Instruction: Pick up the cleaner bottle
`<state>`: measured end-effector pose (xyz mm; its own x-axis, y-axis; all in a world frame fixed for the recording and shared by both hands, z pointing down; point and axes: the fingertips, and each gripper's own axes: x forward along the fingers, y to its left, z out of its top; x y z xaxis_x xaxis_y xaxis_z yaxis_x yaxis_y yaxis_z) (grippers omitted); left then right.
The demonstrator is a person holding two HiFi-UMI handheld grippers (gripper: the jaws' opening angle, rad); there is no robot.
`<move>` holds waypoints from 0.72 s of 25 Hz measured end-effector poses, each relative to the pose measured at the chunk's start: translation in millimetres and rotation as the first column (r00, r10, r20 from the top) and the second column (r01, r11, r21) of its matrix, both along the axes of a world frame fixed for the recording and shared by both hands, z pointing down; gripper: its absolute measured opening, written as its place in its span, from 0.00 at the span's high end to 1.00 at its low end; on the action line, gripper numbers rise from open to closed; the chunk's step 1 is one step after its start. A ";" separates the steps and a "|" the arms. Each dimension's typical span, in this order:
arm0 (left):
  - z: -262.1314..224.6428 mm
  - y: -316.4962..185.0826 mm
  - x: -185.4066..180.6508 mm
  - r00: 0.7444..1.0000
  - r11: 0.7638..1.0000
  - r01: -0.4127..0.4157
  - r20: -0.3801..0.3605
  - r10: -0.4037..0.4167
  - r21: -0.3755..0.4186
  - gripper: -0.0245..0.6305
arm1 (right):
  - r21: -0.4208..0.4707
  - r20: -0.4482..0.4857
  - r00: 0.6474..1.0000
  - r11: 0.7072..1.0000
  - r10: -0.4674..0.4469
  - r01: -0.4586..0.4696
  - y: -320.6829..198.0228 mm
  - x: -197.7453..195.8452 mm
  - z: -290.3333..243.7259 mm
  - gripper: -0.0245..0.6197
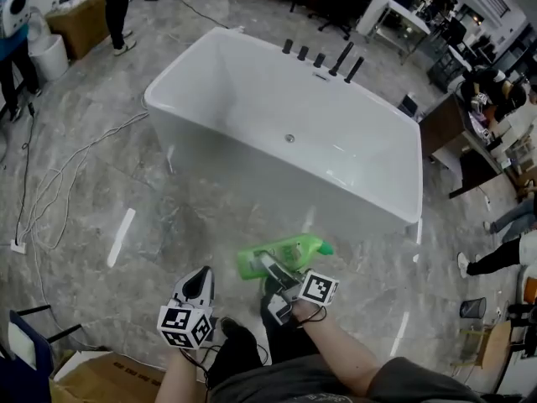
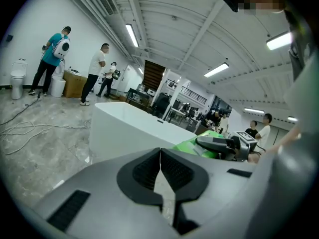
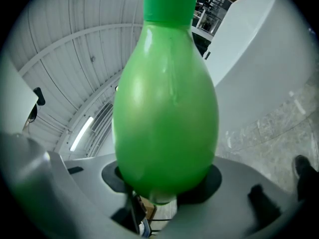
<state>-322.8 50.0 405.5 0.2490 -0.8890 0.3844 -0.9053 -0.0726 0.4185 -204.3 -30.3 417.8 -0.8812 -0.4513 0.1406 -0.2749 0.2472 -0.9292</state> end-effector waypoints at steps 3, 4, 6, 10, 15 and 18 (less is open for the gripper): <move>-18.3 19.6 8.7 1.000 1.000 0.021 -0.008 -0.021 0.006 0.94 | 0.004 -0.006 1.000 1.000 -0.014 0.014 19.4 14.0 -21.7 0.64; -23.6 26.6 13.6 1.000 1.000 0.028 -0.011 -0.027 0.007 0.94 | 0.007 -0.009 1.000 1.000 -0.019 0.019 26.0 19.9 -27.4 0.64; -32.1 35.5 21.9 0.999 0.999 0.047 -0.019 -0.047 0.014 0.94 | 0.014 -0.007 1.000 1.000 -0.024 0.024 33.5 29.0 -35.7 0.64; -45.6 41.2 42.7 0.997 0.996 0.073 -0.009 -0.073 0.045 0.94 | 0.032 0.009 1.000 0.999 -0.027 0.027 37.0 43.0 -45.1 0.64; -72.5 39.2 87.3 0.995 0.993 0.089 0.027 -0.091 0.078 0.94 | 0.050 0.028 0.998 0.997 -0.059 0.058 35.7 81.4 -67.7 0.64; -84.4 43.8 124.0 0.995 0.994 0.074 0.059 -0.078 0.076 0.94 | 0.042 0.019 0.996 0.996 -0.083 0.082 39.3 115.3 -76.7 0.64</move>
